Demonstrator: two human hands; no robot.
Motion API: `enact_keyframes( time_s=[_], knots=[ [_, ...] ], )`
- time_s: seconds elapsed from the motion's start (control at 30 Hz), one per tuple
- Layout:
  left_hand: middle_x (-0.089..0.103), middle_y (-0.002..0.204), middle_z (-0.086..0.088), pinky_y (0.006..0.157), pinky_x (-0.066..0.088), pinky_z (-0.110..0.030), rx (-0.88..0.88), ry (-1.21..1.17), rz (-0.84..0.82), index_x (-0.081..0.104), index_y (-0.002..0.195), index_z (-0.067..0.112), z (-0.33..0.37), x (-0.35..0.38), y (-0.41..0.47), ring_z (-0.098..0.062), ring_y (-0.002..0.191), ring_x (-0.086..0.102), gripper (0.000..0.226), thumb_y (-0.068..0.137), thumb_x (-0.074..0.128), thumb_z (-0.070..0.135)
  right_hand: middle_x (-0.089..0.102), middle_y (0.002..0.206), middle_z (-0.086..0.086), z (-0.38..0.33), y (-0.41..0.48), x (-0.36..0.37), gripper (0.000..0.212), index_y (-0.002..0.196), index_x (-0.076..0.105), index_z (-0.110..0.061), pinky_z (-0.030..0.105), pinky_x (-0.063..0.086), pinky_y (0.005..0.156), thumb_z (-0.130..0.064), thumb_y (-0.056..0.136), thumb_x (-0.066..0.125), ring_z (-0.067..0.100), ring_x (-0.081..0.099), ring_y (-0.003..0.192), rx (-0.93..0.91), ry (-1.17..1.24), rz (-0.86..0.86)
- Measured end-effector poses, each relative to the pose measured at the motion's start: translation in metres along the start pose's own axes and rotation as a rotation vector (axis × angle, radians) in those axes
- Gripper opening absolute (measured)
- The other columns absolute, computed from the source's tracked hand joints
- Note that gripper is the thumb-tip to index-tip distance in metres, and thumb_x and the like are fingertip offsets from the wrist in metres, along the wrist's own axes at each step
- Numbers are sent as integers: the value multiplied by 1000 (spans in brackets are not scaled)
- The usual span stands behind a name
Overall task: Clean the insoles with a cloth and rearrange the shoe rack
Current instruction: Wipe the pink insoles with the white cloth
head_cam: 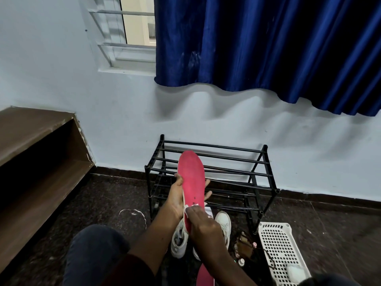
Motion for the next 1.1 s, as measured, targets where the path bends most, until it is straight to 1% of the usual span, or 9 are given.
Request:
enact_keyframes(
  time_s=[0.1,0.2,0.3,0.47,0.6,0.7,0.8,1.0,1.1],
  knots=[
    [61,118,-22,68,57,-51,-46,76,29,49,128,8,-11,0,-3,-34,90,69,72,90,33,67,67,87,6,16,21,1,12,89,62,-14,26,50,48,-10,79,59,22,66,67,59,-5,-49],
    [68,104,-16,71,56,-37,-62,187,22,56,120,9,-17,5,-9,-28,85,70,70,90,28,66,68,87,12,34,58,-7,28,91,65,-10,31,50,52,-19,83,40,29,67,68,172,25,-44],
    [73,90,-12,66,57,-34,-64,255,10,58,117,16,-19,6,-13,-25,78,72,64,93,21,63,67,86,14,44,95,-25,21,91,65,-7,31,43,58,-14,84,47,30,64,72,201,25,25],
    [73,89,-13,75,49,-41,-64,304,20,61,111,15,-17,9,-19,-28,83,69,65,94,19,63,65,86,16,39,113,-28,14,89,60,-8,27,26,58,-13,89,47,23,52,66,249,21,44],
    [67,101,-20,95,41,-42,-31,156,60,59,120,11,-11,0,-12,-31,106,57,66,93,28,62,67,91,15,11,67,-21,30,96,66,-7,29,42,61,-22,88,42,31,64,78,231,111,-42],
    [70,95,-23,90,41,-56,-41,98,71,61,98,12,-17,-13,-7,-34,95,64,63,93,26,64,65,80,8,4,20,-6,15,89,63,-11,24,43,50,-3,77,60,25,64,63,259,48,-106],
    [70,96,-22,84,44,-66,-17,22,66,55,107,9,-28,-31,1,-33,85,70,65,95,21,64,64,78,3,8,-28,6,27,91,61,-16,25,41,42,-1,68,64,23,62,56,342,35,-162],
    [71,88,-18,76,53,-49,-73,230,263,64,99,1,-71,-88,15,-30,74,70,74,95,23,62,70,80,12,40,-81,10,25,87,72,-15,33,48,60,-4,74,54,31,66,76,690,140,-195],
    [62,117,-21,88,49,-44,-130,407,397,51,126,-1,-112,-137,23,-32,97,62,70,95,30,58,73,91,7,82,-107,30,21,94,74,-19,23,49,71,-10,79,63,21,68,85,978,282,-238]
  ],
)
Point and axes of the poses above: each hand's wrist, its own y-axis towards the middle knuckle, its own x-axis out of the palm, z = x × y, the point moved 5 cm from there along y, towards the middle knuckle
